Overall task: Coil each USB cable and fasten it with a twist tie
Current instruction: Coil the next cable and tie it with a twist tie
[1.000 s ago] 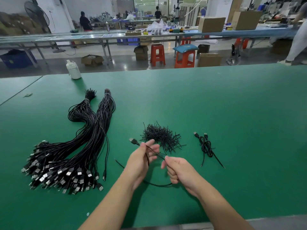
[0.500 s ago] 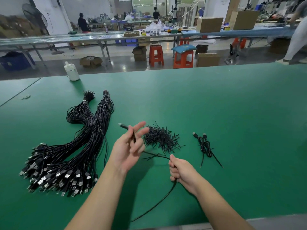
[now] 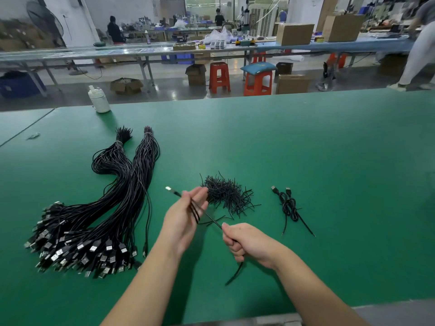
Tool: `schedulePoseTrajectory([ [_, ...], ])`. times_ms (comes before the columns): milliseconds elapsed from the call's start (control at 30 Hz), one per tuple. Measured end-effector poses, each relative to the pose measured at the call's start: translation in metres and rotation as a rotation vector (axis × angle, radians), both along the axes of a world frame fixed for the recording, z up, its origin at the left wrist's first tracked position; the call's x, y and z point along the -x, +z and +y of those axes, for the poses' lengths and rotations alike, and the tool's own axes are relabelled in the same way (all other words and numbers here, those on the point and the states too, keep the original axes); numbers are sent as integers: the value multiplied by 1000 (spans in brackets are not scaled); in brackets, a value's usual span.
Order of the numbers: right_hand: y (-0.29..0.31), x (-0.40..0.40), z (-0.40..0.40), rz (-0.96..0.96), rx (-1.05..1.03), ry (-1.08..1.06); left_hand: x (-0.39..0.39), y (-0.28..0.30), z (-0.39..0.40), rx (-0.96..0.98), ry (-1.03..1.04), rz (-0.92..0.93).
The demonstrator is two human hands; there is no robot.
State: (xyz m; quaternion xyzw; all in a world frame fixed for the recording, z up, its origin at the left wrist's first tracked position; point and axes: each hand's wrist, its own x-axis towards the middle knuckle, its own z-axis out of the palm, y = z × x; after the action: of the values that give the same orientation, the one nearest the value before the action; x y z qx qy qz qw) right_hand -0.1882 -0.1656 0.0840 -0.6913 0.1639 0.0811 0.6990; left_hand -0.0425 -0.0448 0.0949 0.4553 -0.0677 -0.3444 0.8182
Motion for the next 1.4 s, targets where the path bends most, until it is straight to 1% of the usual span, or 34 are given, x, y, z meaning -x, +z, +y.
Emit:
schedulePoseTrajectory([
  [33,-2,0,0,20,26,-1,-5,4,1,108,45,128],
  [67,-3,1,-1,39,47,-10,-10,9,5,174,43,201],
  [100,-4,1,-2,54,65,-18,-13,14,9,197,12,221],
  [167,-4,1,-4,72,83,-21,-17,22,16,210,-108,177],
  [233,-2,0,-6,66,29,-43,-18,28,23,187,-297,47],
  [267,-1,0,-8,57,-21,-72,-17,30,27,131,-421,-57],
  [300,2,-1,-9,45,-72,-107,-15,30,31,28,-556,-177],
  [367,7,-3,-13,12,-158,-181,-12,26,33,-280,-809,-418],
  [400,10,-4,-15,-7,-187,-213,-9,25,32,-446,-887,-512],
  [433,12,-6,-15,-23,-199,-231,-5,24,29,-591,-915,-585],
  [467,14,-7,-15,-36,-196,-232,-1,21,25,-706,-896,-641],
  [500,15,-8,-14,-48,-192,-223,3,18,21,-781,-845,-683],
  [533,16,-8,-12,-64,-196,-213,7,14,17,-806,-780,-707],
  [567,17,-7,-10,-82,-208,-204,9,10,15,-787,-719,-711],
  [700,22,-3,-4,-141,-221,-121,11,1,15,-551,-579,-673],
  [767,22,-1,0,-144,-174,-82,13,-3,14,-396,-496,-580],
  [833,22,0,7,-124,-69,-46,16,-4,9,-224,-384,-408],
  [867,22,0,11,-107,30,-23,18,-2,5,-154,-315,-311],
  [967,20,-2,18,-57,384,53,22,4,-3,-51,-187,-73],
  [1000,19,-2,18,-49,450,62,24,7,-4,-40,-178,-27],
  [1067,18,-3,19,-43,507,60,28,10,-6,-40,-171,13],
  [1233,16,-5,17,-26,676,-16,35,15,-8,-75,-145,-9],
  [1267,15,-5,17,-32,665,-55,35,15,-8,-77,-137,-15],
  [1300,14,-4,16,-50,600,-95,35,15,-8,-81,-133,-18],
  [1400,12,-4,15,-128,251,-172,37,14,-8,-108,-153,-14],
])
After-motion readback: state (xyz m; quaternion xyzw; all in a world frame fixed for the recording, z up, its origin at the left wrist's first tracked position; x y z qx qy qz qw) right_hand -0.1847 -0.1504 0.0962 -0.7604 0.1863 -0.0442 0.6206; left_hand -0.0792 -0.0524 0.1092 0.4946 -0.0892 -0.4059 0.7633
